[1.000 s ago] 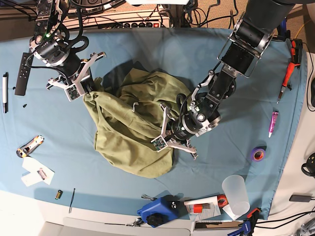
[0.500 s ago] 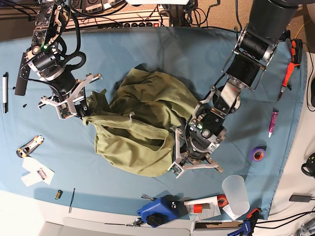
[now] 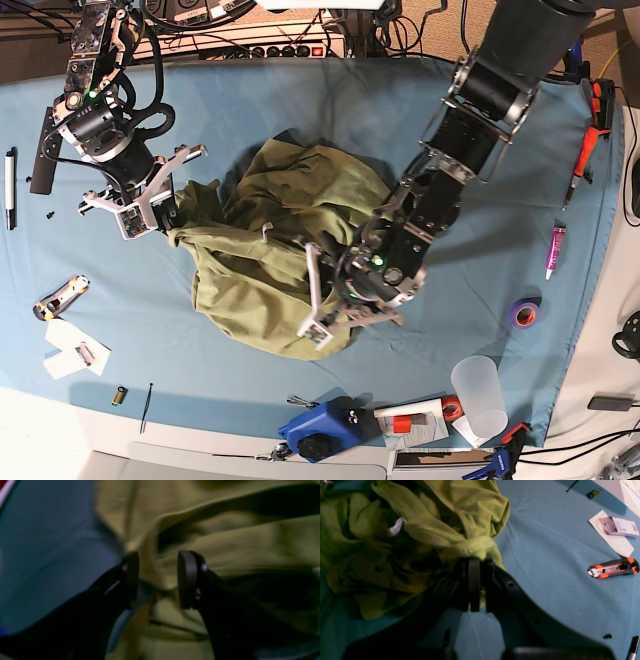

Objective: Layout the t-shirt on the table in an organized manner, then fold the t-shirt properly
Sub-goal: 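Reach the left gripper into the t-shirt and pinch a fold, then lift the t-shirt with both grippers and stretch it apart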

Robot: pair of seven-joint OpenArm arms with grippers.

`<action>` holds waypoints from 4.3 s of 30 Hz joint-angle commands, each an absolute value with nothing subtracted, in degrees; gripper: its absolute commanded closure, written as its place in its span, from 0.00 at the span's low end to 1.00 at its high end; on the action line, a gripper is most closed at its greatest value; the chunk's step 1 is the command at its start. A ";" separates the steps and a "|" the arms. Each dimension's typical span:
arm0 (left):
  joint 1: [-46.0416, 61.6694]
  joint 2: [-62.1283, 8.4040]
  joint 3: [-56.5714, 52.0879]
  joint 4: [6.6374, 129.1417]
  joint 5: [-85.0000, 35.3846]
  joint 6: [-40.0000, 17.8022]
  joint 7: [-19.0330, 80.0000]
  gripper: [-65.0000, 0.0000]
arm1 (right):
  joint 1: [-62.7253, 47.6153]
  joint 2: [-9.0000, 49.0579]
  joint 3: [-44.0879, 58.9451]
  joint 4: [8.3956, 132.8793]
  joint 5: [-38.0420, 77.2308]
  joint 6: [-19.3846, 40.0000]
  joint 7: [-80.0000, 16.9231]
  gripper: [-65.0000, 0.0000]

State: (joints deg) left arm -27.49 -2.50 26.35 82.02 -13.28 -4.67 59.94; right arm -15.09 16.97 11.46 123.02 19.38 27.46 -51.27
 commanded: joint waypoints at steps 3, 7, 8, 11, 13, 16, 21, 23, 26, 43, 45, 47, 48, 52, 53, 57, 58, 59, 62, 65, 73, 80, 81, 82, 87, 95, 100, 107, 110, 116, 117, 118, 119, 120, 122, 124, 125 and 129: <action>-28.99 -1.58 26.09 82.70 -13.30 -4.47 57.34 0.59 | -14.61 17.63 11.73 124.03 19.62 27.35 -51.11 1.00; -28.40 -1.61 26.09 79.96 -11.00 -4.47 53.76 0.59 | -14.61 17.63 11.73 124.03 19.64 27.35 -52.12 1.00; -28.45 -1.63 26.09 78.87 -10.28 -4.45 53.32 0.59 | -14.61 17.63 11.73 124.03 19.64 27.35 -52.12 1.00; -28.45 -1.63 26.09 75.94 -8.12 -4.45 52.51 0.59 | -14.61 17.63 11.73 124.03 19.68 27.42 -52.10 1.00; -28.42 -1.58 26.09 74.39 -8.16 -4.45 52.45 0.59 | -14.61 17.61 11.73 124.03 19.68 27.44 -52.10 1.00; -28.45 -1.63 26.09 72.60 -8.08 -4.21 51.13 0.59 | -14.61 17.63 11.73 124.03 19.68 27.44 -52.12 1.00; -28.45 -1.65 26.09 71.55 -4.78 0.19 49.89 0.81 | -14.61 17.63 11.73 124.03 19.70 27.42 -52.12 1.00; -28.47 -1.63 26.09 71.55 -2.59 0.47 49.89 1.00 | -14.61 17.63 11.73 124.03 19.92 27.44 -52.21 1.00; -28.73 -1.63 26.09 71.57 -0.47 0.43 49.91 1.00 | -14.59 17.63 11.73 124.03 22.81 28.25 -53.19 1.00; -37.65 -9.34 26.06 71.85 7.25 3.09 60.51 1.00 | -14.57 17.63 -3.86 124.03 38.68 40.00 -56.97 1.00; -37.78 -11.38 26.06 71.85 6.20 3.20 60.45 1.00 | -14.44 17.61 -8.93 124.03 36.27 40.00 -56.07 1.00; -37.80 -13.30 26.06 71.85 5.80 3.16 60.16 1.00 | -14.41 17.61 -13.58 124.03 32.69 40.00 -53.28 1.00; -37.87 -14.48 26.06 71.85 5.80 3.14 59.66 1.00 | -14.41 17.61 -15.75 124.03 30.96 40.00 -51.51 1.00; -39.09 -19.16 26.06 71.88 5.76 3.03 58.63 1.00 | -14.37 15.77 -23.14 124.03 26.17 40.00 -47.94 1.00; -39.57 -20.29 26.06 71.88 5.72 3.03 58.61 1.00 | -14.26 14.79 -24.77 124.03 25.26 40.00 -47.97 1.00; -41.10 -24.05 26.06 71.90 -0.56 2.96 58.70 1.00 | -14.11 10.35 -29.56 124.03 20.47 40.00 -47.75 1.00; -41.15 -24.71 26.06 71.90 -1.65 2.96 58.65 1.00 | -14.11 9.41 -30.20 124.03 19.25 40.00 -47.75 1.00; -41.12 -25.06 26.06 71.90 -1.72 2.70 58.63 1.00 | -14.09 8.64 -30.50 124.03 18.22 40.00 -47.75 1.00; -41.15 -26.39 26.06 71.90 -1.54 1.69 58.67 1.00 | -13.96 7.77 -30.55 124.03 17.67 39.97 -47.77 1.00; -41.50 -27.83 26.06 71.94 -1.61 1.72 58.59 1.00 | -13.61 7.75 -30.22 124.03 17.47 38.92 -47.72 1.00; -47.35 -28.21 26.06 72.36 -11.20 -1.96 58.70 1.00 | -13.19 6.48 -21.08 124.77 17.61 34.24 -47.79 1.00; -51.57 -21.98 26.06 72.38 -19.79 -7.44 60.05 1.00 | -14.22 6.50 -8.36 129.86 23.11 33.98 -50.54 1.00; -51.53 -20.58 26.06 72.38 -19.79 -7.57 60.05 1.00 | -14.76 6.50 -6.48 130.47 23.09 33.95 -50.78 1.00; -51.37 -19.07 26.06 72.38 -19.79 -7.57 60.03 1.00 | -15.40 6.50 -4.54 130.93 23.09 33.95 -51.00 1.00; -51.13 -11.53 26.06 72.36 -18.83 -7.57 58.52 1.00 | -17.82 6.50 6.42 131.74 23.11 32.95 -52.82 1.00; -51.13 -0.27 26.06 70.32 -16.51 -7.55 54.63 1.00 | -18.41 6.57 26.15 131.79 25.12 32.91 -53.82 1.00; -51.29 6.20 26.09 68.40 -15.64 -7.55 51.51 1.00 | -18.41 8.51 37.93 131.79 28.14 32.01 -53.69 1.00; -51.72 9.00 27.62 68.29 -16.27 -9.10 47.20 1.00 | -18.46 11.40 52.18 131.72 28.08 28.42 -53.60 1.00; -51.48 9.00 27.64 68.29 -16.32 -9.08 46.46 1.00 | -18.46 11.42 55.83 131.72 28.05 28.42 -53.67 1.00; -51.42 9.00 27.64 68.29 -16.32 -9.08 46.44 1.00 | -18.46 11.40 56.58 131.72 29.19 28.45 -54.24 1.00; -51.40 9.00 27.64 68.29 -16.32 -9.08 46.48 1.00 | -18.46 11.40 56.58 131.72 29.41 28.45 -54.35 1.00; -51.42 9.00 27.64 68.29 -16.29 -9.08 46.52 1.00 | -18.48 11.40 56.58 131.72 29.61 28.45 -54.48 1.00; -51.42 9.00 27.62 68.29 -16.27 -9.08 46.72 1.00 | -18.61 11.42 56.58 131.72 29.76 28.45 -54.43 1.00; -51.44 9.00 27.62 68.29 -16.25 -9.08 46.98 1.00 | -18.76 11.40 56.58 131.72 30.61 28.47 -54.46 1.00; -51.48 9.00 27.57 68.29 -15.46 -9.08 47.81 1.00 | -19.38 11.40 56.58 131.72 34.13 29.39 -54.65 1.00; -51.53 9.00 27.57 68.31 -13.10 -9.06 48.73 1.00 | -19.57 11.40 56.58 131.72 38.72 32.34 -56.10 1.00; -51.62 9.00 27.57 68.31 -12.10 -9.04 49.45 1.00 | -19.55 11.40 56.58 131.72 41.39 33.26 -57.14 1.00; -53.23 7.73 26.63 68.38 -10.74 -8.86 51.92 1.00 | -19.55 11.42 56.58 132.18 50.11 36.73 -58.48 1.00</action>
